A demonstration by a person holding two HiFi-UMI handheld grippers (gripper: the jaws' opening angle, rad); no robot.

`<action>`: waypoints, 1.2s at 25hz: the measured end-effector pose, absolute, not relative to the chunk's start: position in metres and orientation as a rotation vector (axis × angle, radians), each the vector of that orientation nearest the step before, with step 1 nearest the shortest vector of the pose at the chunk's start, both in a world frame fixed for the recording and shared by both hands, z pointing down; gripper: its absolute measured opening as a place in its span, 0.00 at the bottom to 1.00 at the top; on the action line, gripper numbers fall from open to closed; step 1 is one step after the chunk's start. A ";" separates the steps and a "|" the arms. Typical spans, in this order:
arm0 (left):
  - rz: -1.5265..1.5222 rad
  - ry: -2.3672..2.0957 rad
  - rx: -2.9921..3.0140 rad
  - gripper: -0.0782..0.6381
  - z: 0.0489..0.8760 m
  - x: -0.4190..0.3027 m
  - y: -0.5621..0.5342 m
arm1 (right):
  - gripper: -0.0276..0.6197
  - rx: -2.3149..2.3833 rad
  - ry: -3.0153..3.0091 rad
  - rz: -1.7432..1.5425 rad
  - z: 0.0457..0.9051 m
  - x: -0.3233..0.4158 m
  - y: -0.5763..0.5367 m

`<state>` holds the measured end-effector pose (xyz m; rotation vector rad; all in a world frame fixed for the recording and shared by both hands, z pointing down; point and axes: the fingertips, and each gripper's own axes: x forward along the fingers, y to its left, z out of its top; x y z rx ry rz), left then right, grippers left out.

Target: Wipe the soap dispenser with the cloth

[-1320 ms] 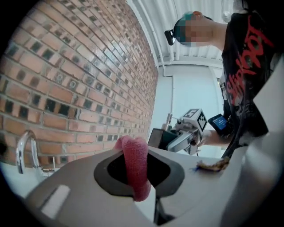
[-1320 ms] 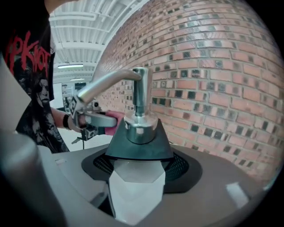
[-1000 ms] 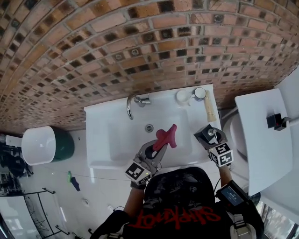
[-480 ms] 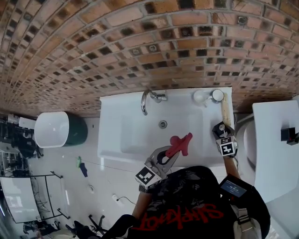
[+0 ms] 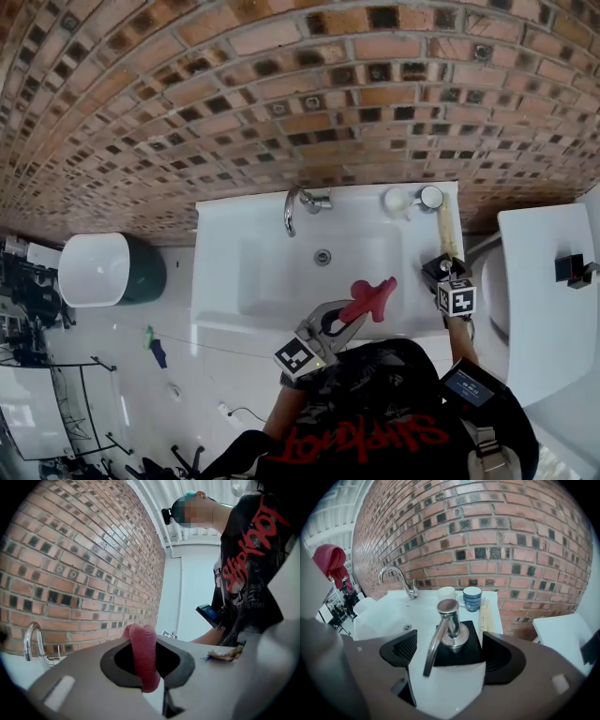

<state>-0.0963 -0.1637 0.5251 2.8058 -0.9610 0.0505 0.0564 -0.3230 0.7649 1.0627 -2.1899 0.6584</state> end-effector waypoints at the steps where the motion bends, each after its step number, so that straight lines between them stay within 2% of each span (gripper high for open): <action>1: 0.031 -0.942 2.815 0.17 0.523 -0.096 -0.163 | 0.70 1.073 -2.196 0.660 0.758 0.057 -0.319; 8: 0.035 -0.747 2.790 0.17 0.531 -0.102 -0.151 | 0.67 1.216 -2.205 0.632 0.703 0.073 -0.274; 16: -0.121 -0.432 2.810 0.17 0.517 -0.111 -0.142 | 0.63 1.252 -2.368 0.463 0.609 0.038 -0.195; 18: -0.183 -0.375 2.848 0.17 0.508 -0.113 -0.139 | 0.56 1.265 -2.412 0.369 0.585 0.028 -0.176; 19: -0.203 -0.346 2.866 0.17 0.506 -0.112 -0.137 | 0.49 1.277 -2.433 0.327 0.574 0.024 -0.166; 25: -0.149 -0.336 2.945 0.17 0.500 -0.085 -0.111 | 0.26 1.417 -2.515 0.221 0.524 0.036 -0.123; 28: -0.141 -0.405 2.949 0.17 0.486 -0.070 -0.092 | 0.05 1.391 -2.614 0.183 0.505 0.043 -0.105; 30: -0.131 -0.442 2.941 0.17 0.477 -0.056 -0.073 | 0.05 1.332 -2.682 0.152 0.495 0.048 -0.087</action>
